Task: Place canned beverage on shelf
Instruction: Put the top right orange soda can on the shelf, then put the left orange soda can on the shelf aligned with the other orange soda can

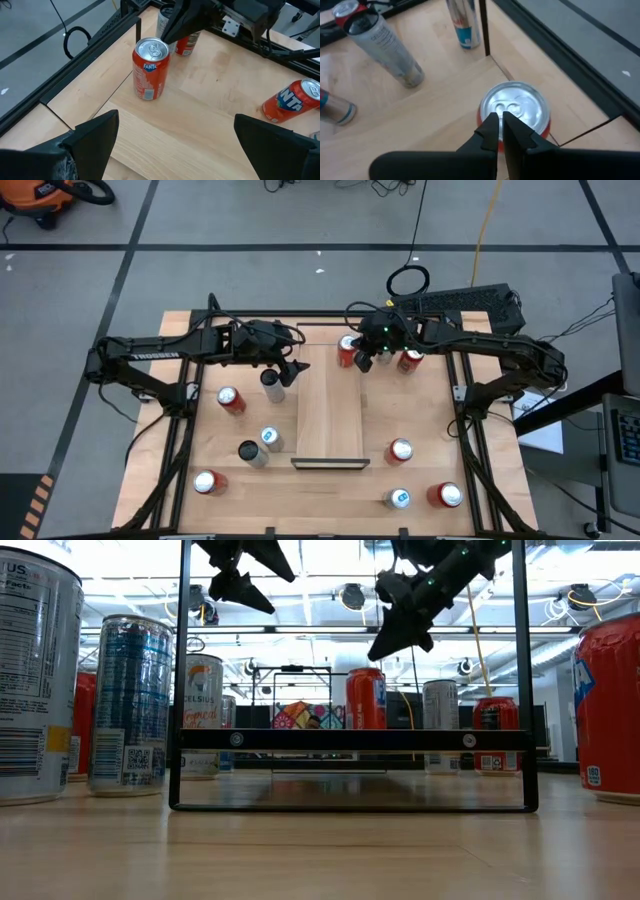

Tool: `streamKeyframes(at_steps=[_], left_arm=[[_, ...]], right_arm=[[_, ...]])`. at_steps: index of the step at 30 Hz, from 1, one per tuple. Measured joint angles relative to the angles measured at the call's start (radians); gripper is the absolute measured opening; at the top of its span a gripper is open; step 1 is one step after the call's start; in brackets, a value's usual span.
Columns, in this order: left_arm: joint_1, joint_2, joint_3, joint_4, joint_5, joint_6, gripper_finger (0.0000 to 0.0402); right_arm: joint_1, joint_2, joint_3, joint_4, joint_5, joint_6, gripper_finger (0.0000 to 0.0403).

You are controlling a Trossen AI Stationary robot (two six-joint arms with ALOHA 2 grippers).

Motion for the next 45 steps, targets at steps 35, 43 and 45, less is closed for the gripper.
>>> streamKeyframes(at_steps=[35, 43, 45], left_arm=[[0.0, -0.001, 0.001, -0.001, 0.097, -0.102, 0.0398], [-0.012, -0.048, 0.099, -0.119, 0.245, -0.158, 0.0362], [-0.023, -0.062, 0.129, -0.185, 0.247, -0.158, 0.0349]], right_arm=[[0.092, 0.034, 0.293, -0.313, 0.02, 0.194, 0.0], [0.236, 0.031, 0.372, -0.474, -0.078, 0.311, 0.0], [0.272, 0.027, 0.372, -0.482, -0.097, 0.329, 0.0]])
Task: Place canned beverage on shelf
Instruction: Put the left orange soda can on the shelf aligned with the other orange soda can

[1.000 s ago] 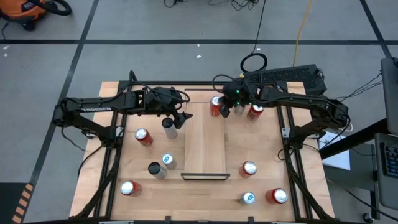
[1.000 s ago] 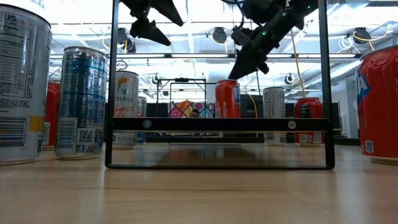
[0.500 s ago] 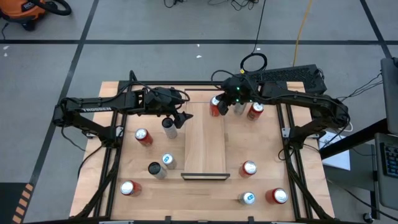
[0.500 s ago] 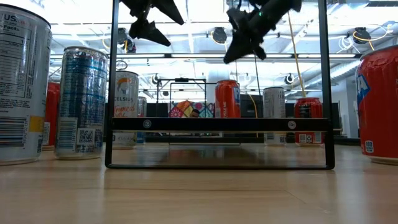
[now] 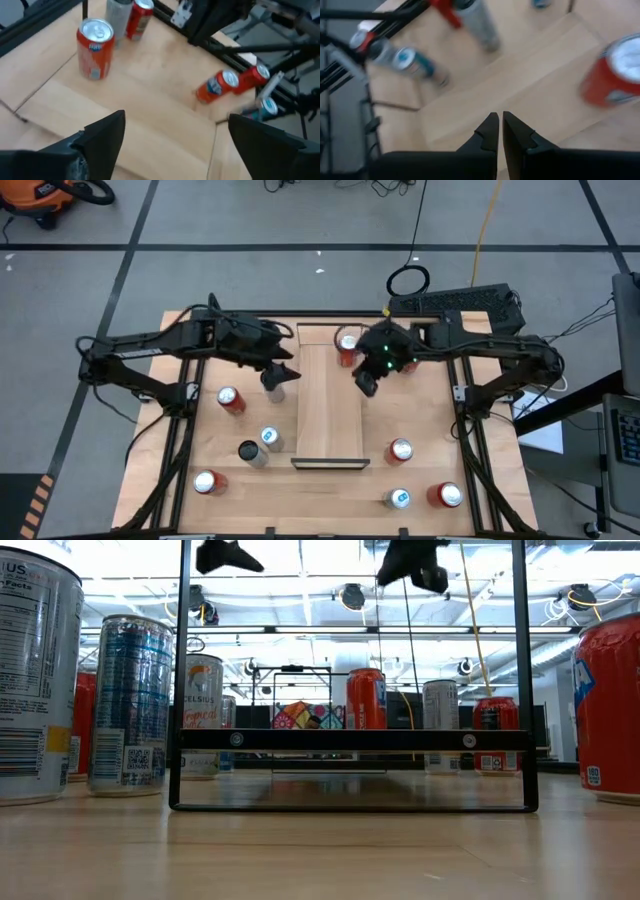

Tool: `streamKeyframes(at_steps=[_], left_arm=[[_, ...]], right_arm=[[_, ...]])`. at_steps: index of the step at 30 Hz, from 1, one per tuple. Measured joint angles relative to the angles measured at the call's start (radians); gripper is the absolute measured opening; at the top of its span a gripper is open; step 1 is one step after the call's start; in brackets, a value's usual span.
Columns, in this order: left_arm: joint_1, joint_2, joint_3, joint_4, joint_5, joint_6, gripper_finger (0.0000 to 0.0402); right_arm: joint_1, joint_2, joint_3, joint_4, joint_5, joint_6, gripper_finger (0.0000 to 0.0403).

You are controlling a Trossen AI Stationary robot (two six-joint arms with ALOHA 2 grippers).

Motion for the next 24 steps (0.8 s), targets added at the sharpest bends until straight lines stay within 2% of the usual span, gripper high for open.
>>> streamKeyframes(at_steps=[6, 11, 18, 24], left_arm=[[-0.054, -0.067, 0.045, -0.217, -0.002, -0.009, 0.0322], [-0.18, -0.094, 0.076, -0.376, -0.001, -0.02, 0.0311], [-0.397, -0.094, 0.088, -0.431, 0.019, -0.154, 0.0304], [-0.583, -0.084, 0.088, -0.474, 0.023, -0.194, 0.0303]], right_arm=[[0.109, -0.03, 0.0, -0.06, -0.008, 0.04, 0.0], [0.191, -0.079, 0.0, -0.111, 0.01, 0.092, 0.0], [0.326, -0.154, 0.0, -0.237, 0.097, 0.13, 0.0], [0.424, -0.197, 0.0, -0.298, 0.176, 0.122, 0.0]])
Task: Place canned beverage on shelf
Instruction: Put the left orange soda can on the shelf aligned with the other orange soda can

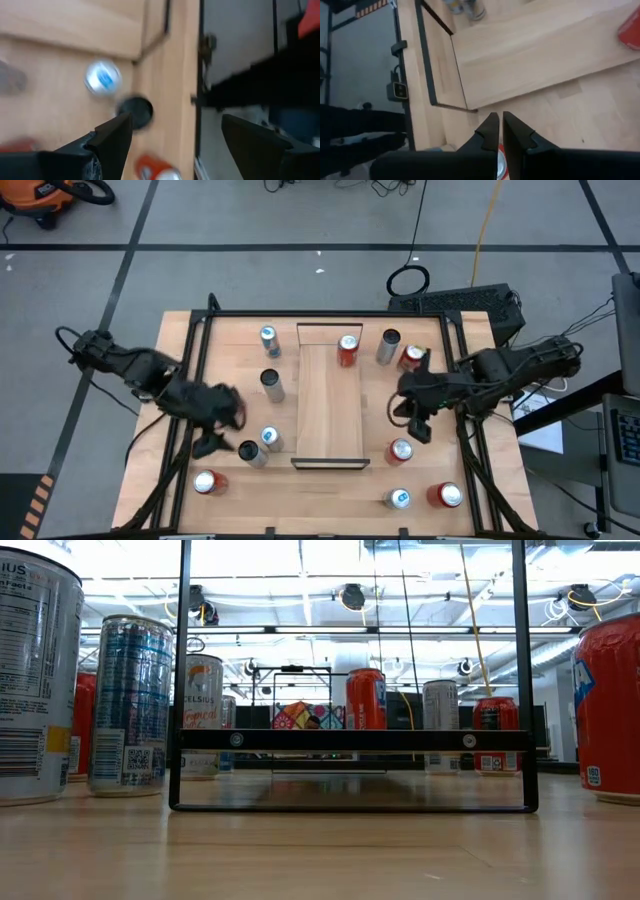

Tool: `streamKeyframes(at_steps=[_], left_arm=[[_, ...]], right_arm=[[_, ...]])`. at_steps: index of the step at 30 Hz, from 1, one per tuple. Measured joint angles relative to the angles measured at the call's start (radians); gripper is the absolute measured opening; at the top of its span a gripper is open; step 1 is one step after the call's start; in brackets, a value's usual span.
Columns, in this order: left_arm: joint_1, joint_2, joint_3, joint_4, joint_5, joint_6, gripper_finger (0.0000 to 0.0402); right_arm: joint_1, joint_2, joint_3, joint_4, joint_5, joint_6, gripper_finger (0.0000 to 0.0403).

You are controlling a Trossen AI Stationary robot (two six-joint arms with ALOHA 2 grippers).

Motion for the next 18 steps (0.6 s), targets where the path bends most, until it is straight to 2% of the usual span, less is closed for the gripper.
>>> streamKeyframes(at_steps=[5, 10, 18], left_arm=[[-0.112, 0.007, 0.0, -0.105, 0.0, -0.125, 0.0303], [-0.21, 0.03, 0.0, -0.108, -0.007, -0.134, 0.0303], [-0.305, 0.146, 0.0, -0.126, -0.037, -0.129, 0.0304]], right_arm=[[0.058, -0.014, 0.0, -0.02, 0.057, -0.002, 0.0], [0.099, -0.014, 0.0, -0.021, 0.103, -0.001, 0.0], [0.144, -0.014, 0.0, -0.026, 0.158, 0.026, 0.0]])
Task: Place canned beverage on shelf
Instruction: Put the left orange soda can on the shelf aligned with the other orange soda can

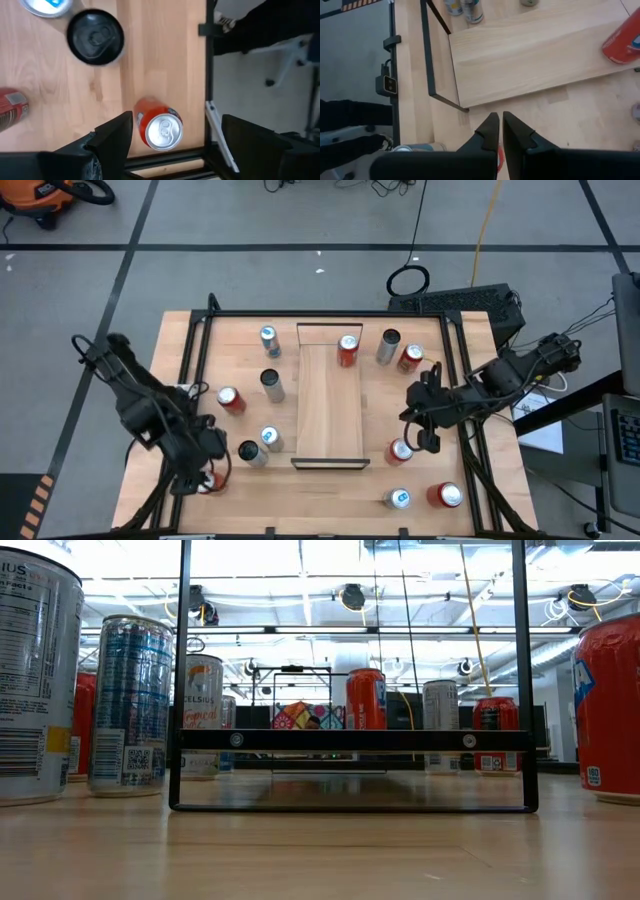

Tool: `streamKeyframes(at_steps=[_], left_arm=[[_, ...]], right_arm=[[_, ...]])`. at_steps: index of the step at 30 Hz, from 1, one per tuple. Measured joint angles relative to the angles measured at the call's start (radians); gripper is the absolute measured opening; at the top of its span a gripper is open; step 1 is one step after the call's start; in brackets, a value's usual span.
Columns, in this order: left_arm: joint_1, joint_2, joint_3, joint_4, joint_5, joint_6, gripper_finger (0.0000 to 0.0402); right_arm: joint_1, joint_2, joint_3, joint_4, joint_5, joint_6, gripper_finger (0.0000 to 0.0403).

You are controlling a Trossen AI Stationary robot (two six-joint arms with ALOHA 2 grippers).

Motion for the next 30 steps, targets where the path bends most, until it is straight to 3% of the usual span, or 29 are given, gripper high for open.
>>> streamKeyframes(at_steps=[6, 13, 20, 24, 30], left_arm=[[-0.032, 0.074, -0.001, 0.0, -0.008, -0.089, 0.033], [-0.084, 0.079, -0.073, 0.027, 0.003, -0.295, 0.0382], [-0.125, 0.078, -0.158, 0.131, -0.027, -0.338, 0.0384], [-0.138, 0.078, -0.198, 0.098, -0.028, -0.43, 0.0384], [-0.157, 0.078, -0.217, 0.117, -0.029, -0.436, 0.0391]], right_arm=[[0.018, 0.0, 0.0, 0.0, 0.003, 0.023, 0.0], [0.034, 0.001, 0.0, 0.001, 0.005, 0.048, 0.0], [0.05, 0.002, 0.0, 0.005, 0.033, 0.089, 0.0], [0.063, 0.002, 0.0, 0.022, 0.056, 0.102, 0.0], [0.067, 0.005, -0.001, 0.025, 0.058, 0.097, 0.0]])
